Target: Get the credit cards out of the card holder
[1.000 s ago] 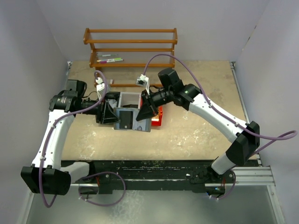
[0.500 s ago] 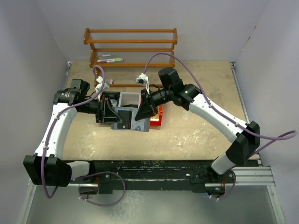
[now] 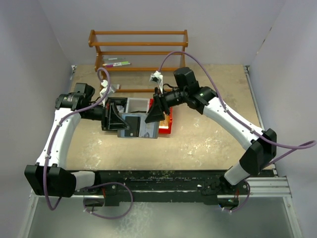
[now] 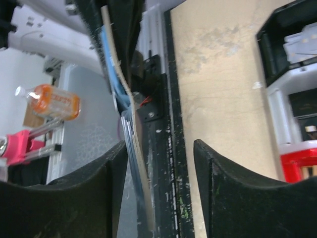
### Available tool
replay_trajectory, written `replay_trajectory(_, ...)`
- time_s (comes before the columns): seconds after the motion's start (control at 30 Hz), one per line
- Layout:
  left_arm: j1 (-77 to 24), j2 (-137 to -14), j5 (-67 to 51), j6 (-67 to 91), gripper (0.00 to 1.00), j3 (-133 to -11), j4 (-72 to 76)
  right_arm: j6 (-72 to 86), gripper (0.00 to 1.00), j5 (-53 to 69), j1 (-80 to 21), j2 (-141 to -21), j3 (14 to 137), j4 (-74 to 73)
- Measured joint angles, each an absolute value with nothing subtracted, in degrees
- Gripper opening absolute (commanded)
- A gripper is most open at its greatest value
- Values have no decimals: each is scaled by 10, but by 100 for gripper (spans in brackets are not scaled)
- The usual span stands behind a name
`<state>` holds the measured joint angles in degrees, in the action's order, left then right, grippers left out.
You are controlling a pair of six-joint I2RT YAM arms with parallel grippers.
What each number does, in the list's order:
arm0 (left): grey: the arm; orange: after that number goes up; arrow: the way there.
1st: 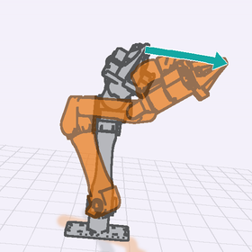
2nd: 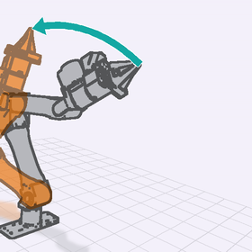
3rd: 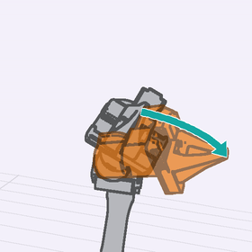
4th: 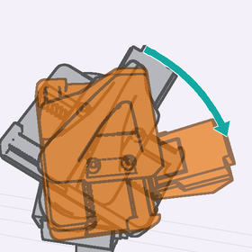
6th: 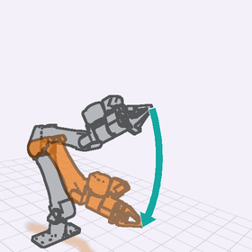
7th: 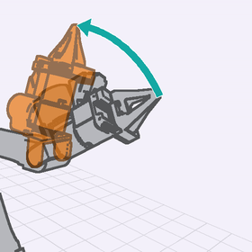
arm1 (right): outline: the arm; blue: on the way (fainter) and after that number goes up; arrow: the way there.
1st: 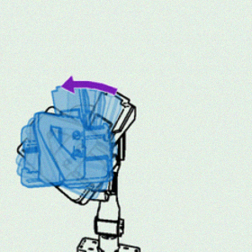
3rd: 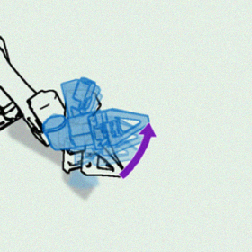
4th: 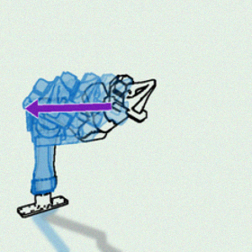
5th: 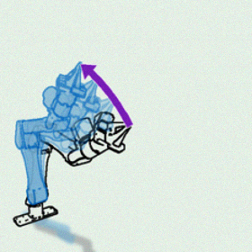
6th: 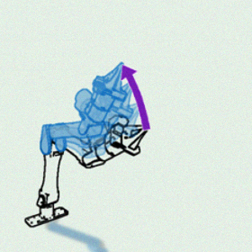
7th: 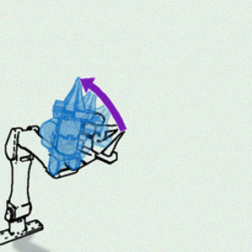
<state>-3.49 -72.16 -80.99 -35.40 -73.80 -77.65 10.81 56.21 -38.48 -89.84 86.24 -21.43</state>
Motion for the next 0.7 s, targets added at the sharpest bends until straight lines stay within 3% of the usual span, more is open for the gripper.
replay_trajectory(0.13,-34,-721,-810,-315,4,-735,-748,141,65,503,-375,-884,847,-174)
replay_trajectory(0.37,-32,-702,-761,-150,0,-710,-614,225,64,360,-360,-758,782,-78)
replay_trajectory(0.53,-30,-680,-729,-51,1,-697,-526,299,62,355,-384,-716,769,39)
replay_trajectory(0.7,-30,-682,-704,-11,2,-697,-495,351,59,368,-428,-754,731,107)
